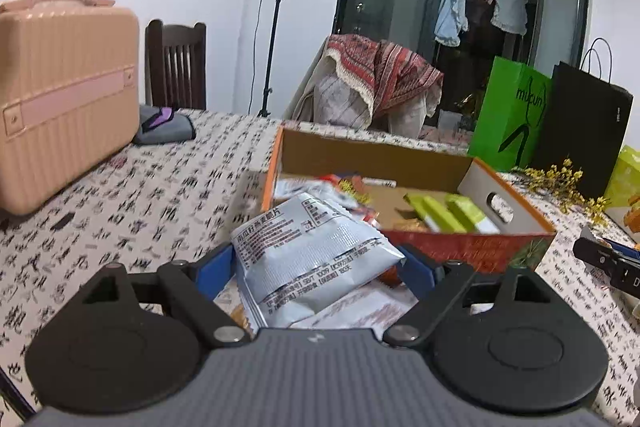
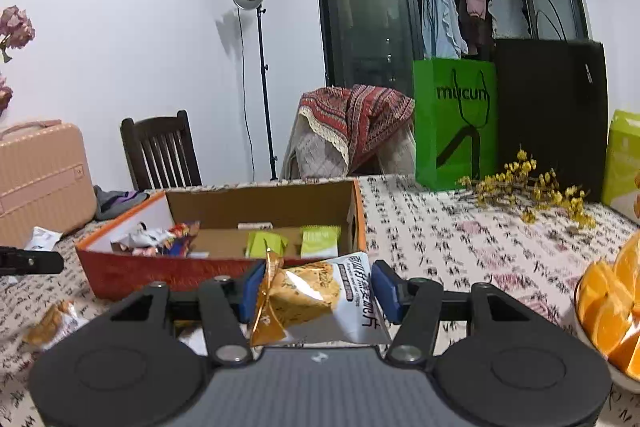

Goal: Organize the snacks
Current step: 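Lower both packets into the cardboard box and open both tools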

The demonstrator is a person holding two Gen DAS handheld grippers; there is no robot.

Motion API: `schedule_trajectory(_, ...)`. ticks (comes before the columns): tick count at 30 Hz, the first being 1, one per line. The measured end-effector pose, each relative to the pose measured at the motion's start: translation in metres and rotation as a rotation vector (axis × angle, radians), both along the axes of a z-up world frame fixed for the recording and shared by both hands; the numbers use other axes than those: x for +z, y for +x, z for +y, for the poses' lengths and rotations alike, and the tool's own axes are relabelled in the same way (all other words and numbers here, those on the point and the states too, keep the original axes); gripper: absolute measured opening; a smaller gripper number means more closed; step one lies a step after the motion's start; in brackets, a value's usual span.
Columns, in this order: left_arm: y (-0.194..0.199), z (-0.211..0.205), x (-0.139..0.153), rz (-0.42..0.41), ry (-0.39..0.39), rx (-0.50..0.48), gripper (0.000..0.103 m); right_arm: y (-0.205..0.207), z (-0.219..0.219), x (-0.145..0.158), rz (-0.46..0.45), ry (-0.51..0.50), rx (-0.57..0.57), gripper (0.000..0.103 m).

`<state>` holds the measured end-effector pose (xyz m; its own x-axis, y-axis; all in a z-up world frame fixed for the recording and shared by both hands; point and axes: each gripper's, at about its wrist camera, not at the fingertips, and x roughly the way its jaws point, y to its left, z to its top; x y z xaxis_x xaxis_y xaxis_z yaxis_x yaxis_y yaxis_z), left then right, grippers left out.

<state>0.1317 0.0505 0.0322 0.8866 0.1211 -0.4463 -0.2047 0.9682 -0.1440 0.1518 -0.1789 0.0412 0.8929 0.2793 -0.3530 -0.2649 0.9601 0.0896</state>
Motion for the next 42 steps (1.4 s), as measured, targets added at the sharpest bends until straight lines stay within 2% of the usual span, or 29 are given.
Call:
schedule_trajectory(8, 0.025, -0.017, 0.022, -0.037, 0.023, -0.039, 0.088, 0.020, 0.013, 0.028, -0.024, 0.006, 0.017, 0.056)
schedule_trajectory(18, 0.079, -0.032, 0.039, -0.051, 0.017, -0.034, 0.088, 0.075, 0.038, 0.046, -0.021, 0.037, 0.018, 0.056)
schedule_trajectory(23, 0.109, -0.028, 0.033, -0.043, 0.016, 0.008, 0.088, 0.105, 0.044, 0.035, 0.016, 0.080, 0.000, 0.056)
schedule_trajectory(28, 0.131, -0.023, 0.011, -0.021, 0.033, 0.041, 0.088, 0.123, 0.044, 0.006, 0.065, 0.082, 0.000, 0.056)
schedule_trajectory(30, 0.135, -0.024, 0.003, -0.003, 0.058, 0.036, 0.088, 0.127, 0.043, -0.002, 0.092, 0.081, 0.011, 0.056)
schedule_trajectory(35, 0.138, -0.023, -0.007, 0.010, 0.069, 0.019, 0.089, 0.126, 0.047, -0.007, 0.090, 0.058, 0.026, 0.057)
schedule_trajectory(38, 0.136, -0.020, -0.008, 0.002, 0.054, 0.024, 0.102, 0.124, 0.047, -0.008, 0.087, 0.050, 0.022, 0.061)
schedule_trajectory(41, 0.132, -0.017, -0.006, -0.028, 0.037, 0.032, 0.103, 0.123, 0.045, -0.008, 0.091, 0.060, 0.023, 0.083)
schedule_trajectory(42, 0.131, -0.016, -0.006, -0.032, 0.031, 0.036, 0.103, 0.122, 0.043, -0.007, 0.089, 0.067, 0.026, 0.094)
